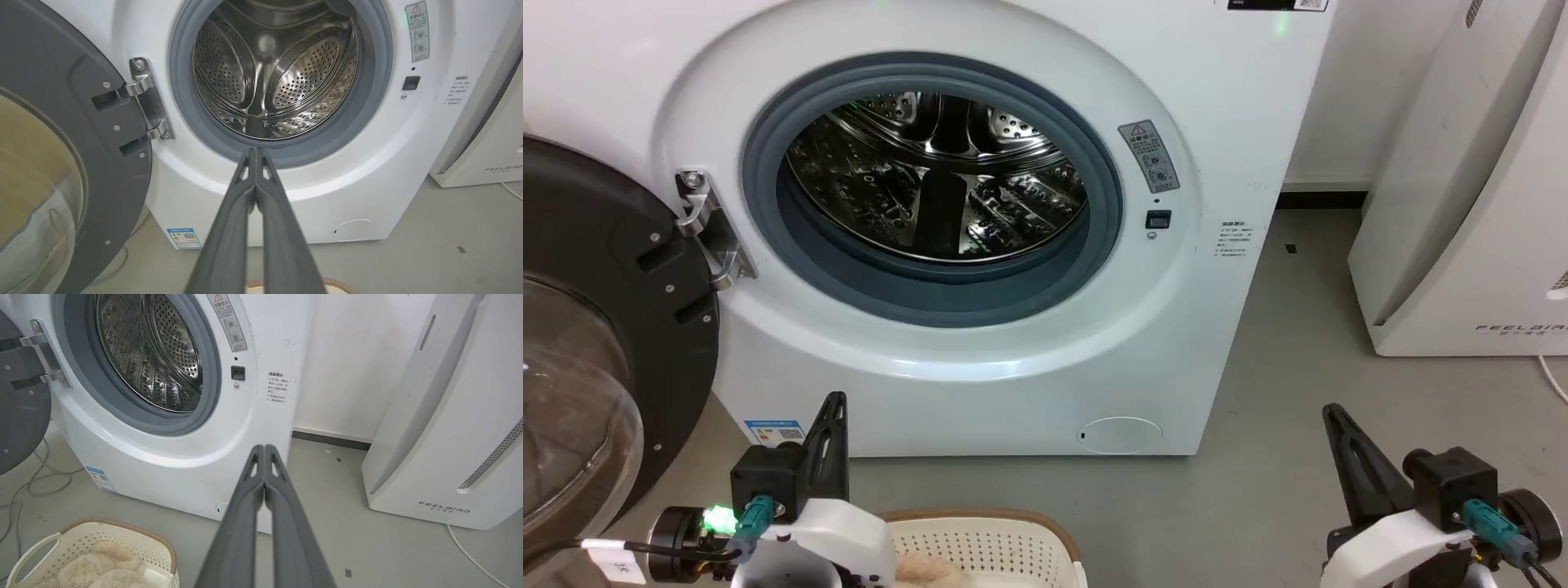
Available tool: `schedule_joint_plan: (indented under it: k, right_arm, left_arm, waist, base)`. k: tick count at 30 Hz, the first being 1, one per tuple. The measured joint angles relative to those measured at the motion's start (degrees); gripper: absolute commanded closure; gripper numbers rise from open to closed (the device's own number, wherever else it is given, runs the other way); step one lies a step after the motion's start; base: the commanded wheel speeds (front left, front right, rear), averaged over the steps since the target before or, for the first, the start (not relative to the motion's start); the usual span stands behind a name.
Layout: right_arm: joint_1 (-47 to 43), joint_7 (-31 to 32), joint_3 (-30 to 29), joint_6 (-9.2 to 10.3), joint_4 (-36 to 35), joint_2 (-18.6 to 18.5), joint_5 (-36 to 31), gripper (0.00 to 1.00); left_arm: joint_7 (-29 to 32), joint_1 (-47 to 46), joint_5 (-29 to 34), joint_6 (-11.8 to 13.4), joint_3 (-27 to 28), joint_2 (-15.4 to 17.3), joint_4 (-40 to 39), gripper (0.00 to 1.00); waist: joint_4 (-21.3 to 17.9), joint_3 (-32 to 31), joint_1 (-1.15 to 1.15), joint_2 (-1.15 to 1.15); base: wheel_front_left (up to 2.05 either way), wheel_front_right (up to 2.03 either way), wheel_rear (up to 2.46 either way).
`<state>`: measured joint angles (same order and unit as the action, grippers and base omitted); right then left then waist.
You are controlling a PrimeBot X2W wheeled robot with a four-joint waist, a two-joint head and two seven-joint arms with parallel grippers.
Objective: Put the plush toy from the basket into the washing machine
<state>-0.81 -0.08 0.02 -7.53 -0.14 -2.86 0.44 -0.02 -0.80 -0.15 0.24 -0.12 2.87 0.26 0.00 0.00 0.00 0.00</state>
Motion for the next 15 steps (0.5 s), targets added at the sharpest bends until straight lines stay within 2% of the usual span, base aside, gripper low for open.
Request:
schedule_joint_plan:
  k: [15]
  right_arm:
    - [0.0, 0.0, -0.01, 0.0, 0.0, 0.0, 0.0, 1.0]
  left_arm:
    - [0.0, 0.0, 0.0, 0.0, 0.0, 0.0, 0.0, 1.0]
  waist:
    - [0.0, 0.0, 0.0, 0.0]
  base:
    - [0.0, 0.0, 0.0]
